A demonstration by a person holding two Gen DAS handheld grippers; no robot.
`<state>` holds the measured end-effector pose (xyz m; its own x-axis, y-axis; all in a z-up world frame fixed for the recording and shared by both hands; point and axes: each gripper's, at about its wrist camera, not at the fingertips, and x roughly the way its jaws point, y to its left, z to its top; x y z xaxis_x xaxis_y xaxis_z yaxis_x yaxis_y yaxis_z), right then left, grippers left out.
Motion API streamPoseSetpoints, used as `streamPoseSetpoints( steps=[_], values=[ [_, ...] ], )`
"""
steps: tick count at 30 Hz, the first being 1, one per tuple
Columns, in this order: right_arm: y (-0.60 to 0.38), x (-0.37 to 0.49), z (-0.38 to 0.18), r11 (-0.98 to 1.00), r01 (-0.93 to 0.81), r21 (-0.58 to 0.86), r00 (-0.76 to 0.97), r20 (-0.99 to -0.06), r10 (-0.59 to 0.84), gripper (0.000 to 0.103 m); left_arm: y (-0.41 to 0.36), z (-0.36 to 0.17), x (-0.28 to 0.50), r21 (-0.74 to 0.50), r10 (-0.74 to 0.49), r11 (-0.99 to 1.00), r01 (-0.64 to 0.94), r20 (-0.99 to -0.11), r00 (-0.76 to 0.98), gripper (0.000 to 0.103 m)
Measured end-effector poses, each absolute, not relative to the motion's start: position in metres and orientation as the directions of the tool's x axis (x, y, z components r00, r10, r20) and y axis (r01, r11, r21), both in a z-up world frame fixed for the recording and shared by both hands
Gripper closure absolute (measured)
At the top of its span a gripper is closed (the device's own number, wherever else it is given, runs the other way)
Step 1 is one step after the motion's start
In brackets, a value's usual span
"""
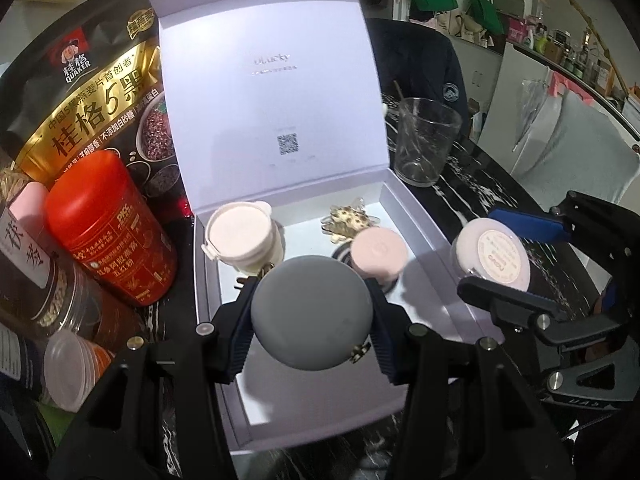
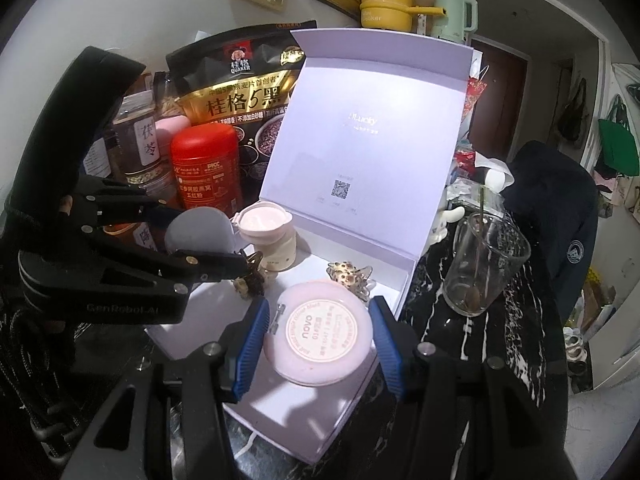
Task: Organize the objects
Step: 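Lower grey ball onto cream jar stack with left tool while right tool lowers pink compact onto jar stack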
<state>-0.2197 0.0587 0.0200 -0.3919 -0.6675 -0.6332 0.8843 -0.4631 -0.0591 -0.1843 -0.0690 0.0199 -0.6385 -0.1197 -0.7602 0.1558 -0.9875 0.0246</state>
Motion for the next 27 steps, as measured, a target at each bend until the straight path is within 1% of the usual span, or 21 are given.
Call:
streamPoseSetpoints(
  steps=[14,21,27],
  values=[
    [0.029,-0.245,0.009,-0.45,0.892,-0.053,-0.373,-0.651,-0.661,0.051,-0.101,0.006,-0.212,0.009,-0.153,-0.973,0.23,-0.773,-0.616,0.054],
    [0.016,-0.255,0.004,-0.444,0.894,-0.053,-0.362,-0.668,-0.65,0.051,-0.112,0.002,-0.224,0.041,-0.2,-0.964,0.263,-0.764,-0.614,0.054],
    [0.008,-0.265,-0.003,-0.447,0.893,-0.045,-0.355,-0.68,-0.641,0.051,-0.124,-0.003,-0.235,0.028,-0.201,-0.959,0.281,-0.766,-0.61,0.054]
  ],
)
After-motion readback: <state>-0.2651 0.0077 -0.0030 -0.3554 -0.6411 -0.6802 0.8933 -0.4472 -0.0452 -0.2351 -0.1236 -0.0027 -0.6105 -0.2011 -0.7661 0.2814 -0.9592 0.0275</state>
